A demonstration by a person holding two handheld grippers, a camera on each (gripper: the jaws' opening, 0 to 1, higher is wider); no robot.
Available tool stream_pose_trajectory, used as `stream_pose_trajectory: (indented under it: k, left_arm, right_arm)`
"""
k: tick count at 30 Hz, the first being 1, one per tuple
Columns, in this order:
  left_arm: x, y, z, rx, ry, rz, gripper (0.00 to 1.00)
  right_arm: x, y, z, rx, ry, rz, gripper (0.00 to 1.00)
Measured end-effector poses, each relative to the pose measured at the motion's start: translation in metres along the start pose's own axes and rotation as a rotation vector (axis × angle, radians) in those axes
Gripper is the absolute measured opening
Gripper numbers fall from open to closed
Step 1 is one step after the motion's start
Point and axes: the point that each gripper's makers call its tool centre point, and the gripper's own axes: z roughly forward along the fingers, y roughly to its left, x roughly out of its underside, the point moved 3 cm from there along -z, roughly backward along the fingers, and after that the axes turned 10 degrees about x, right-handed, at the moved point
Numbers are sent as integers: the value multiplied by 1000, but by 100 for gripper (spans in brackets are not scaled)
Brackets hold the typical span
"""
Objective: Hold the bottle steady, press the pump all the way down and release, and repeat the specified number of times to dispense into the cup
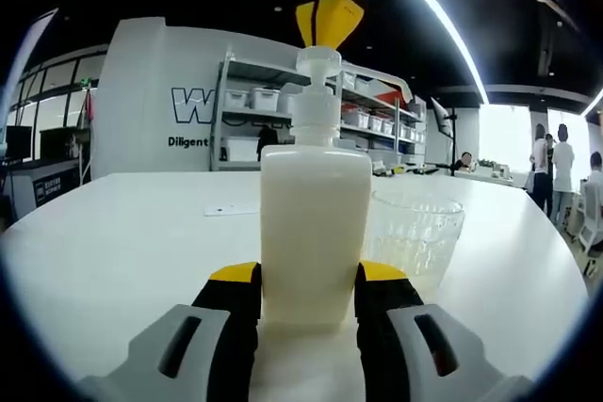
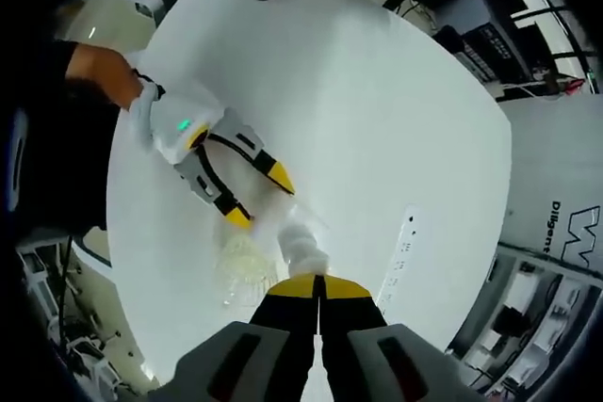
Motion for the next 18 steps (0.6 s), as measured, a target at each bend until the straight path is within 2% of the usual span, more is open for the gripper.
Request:
stream_pose_trajectory:
  k: [10,18]
  left_arm:
    - [0,0,0,-2,-3,6,38]
    - [-1,1,0,-2,-3,8,38]
  right_arm:
    - [0,-2,1,-23,-46,20,0]
    - [-1,-3,1,-17,-31,8,0]
